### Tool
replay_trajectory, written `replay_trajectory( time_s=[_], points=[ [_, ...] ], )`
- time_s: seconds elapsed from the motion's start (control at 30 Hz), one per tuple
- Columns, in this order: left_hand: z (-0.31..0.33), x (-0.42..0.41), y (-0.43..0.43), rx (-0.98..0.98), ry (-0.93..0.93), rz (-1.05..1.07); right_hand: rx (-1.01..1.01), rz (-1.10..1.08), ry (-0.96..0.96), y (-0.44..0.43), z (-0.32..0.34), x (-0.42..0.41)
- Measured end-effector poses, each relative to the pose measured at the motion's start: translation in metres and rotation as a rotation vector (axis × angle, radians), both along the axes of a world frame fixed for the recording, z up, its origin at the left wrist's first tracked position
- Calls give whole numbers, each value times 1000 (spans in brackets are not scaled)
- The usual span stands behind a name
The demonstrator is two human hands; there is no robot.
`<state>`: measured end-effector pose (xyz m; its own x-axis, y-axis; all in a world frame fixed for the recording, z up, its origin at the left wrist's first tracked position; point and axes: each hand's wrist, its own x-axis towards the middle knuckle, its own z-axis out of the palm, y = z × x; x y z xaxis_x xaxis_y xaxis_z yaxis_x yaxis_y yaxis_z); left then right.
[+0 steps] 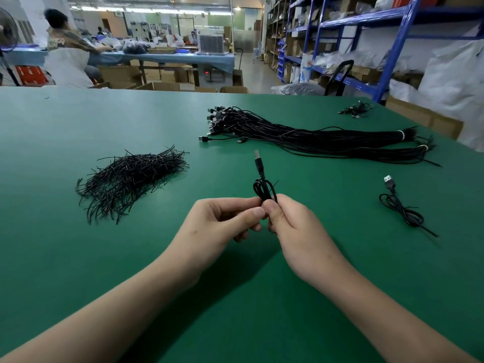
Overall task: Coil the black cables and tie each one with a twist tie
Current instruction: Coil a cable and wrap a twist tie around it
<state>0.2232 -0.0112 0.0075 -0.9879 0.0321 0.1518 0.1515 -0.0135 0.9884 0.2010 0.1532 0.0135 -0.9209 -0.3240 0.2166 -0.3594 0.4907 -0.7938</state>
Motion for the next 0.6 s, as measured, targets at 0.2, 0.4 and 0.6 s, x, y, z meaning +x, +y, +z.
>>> replay_trajectory(
  time_s=[0.2, 0.4, 0.6],
  points=[
    [-4, 2, 1, -21, 61, 16, 88, -19, -33, -1, 5, 6],
    [-7, 0, -4, -14, 67, -48, 131, 47, -21, -1, 5, 7],
    [-6, -6, -14, -221, 179, 13, -72, 125, -108, -2, -5, 3]
  ],
)
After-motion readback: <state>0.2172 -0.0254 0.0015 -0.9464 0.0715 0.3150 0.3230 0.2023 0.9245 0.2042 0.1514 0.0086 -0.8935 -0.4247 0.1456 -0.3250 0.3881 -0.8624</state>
